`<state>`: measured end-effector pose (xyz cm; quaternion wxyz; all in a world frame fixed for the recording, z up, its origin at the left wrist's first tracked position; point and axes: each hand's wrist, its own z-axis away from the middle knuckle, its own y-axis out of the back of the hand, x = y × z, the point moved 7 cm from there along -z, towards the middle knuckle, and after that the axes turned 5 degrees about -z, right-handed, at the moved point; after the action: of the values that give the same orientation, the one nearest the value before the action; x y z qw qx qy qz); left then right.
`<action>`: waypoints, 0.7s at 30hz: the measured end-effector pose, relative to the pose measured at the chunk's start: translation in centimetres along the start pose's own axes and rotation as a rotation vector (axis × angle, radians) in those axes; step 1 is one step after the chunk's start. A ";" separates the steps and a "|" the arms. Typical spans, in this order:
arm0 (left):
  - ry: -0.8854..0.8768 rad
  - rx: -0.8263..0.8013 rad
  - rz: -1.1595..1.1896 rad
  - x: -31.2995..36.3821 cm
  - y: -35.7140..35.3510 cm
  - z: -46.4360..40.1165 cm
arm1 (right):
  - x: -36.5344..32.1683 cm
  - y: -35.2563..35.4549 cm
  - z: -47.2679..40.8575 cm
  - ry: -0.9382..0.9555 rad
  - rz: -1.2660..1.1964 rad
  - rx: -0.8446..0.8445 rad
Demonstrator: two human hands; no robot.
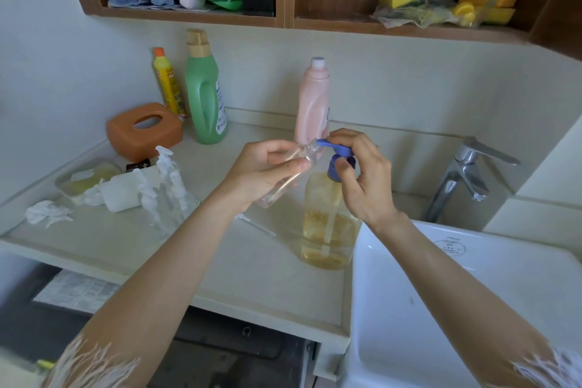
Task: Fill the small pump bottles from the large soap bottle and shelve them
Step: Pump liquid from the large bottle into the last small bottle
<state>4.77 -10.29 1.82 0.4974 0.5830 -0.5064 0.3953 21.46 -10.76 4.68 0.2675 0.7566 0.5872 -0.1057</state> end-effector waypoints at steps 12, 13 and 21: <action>-0.362 0.027 -0.718 5.1 1.3 -0.5 | -0.8 0.6 -0.1 0.001 0.061 -0.076; -0.390 0.027 -0.726 5.3 1.1 -0.4 | -0.9 0.7 -0.2 0.005 0.074 -0.078; -0.333 0.001 -0.513 4.0 0.5 0.0 | -1.3 0.4 0.8 0.058 0.063 0.057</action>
<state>5.00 -11.07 5.77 0.4911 0.7487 -0.4171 0.1561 21.59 -12.33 4.71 0.2321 0.7847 0.5674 -0.0920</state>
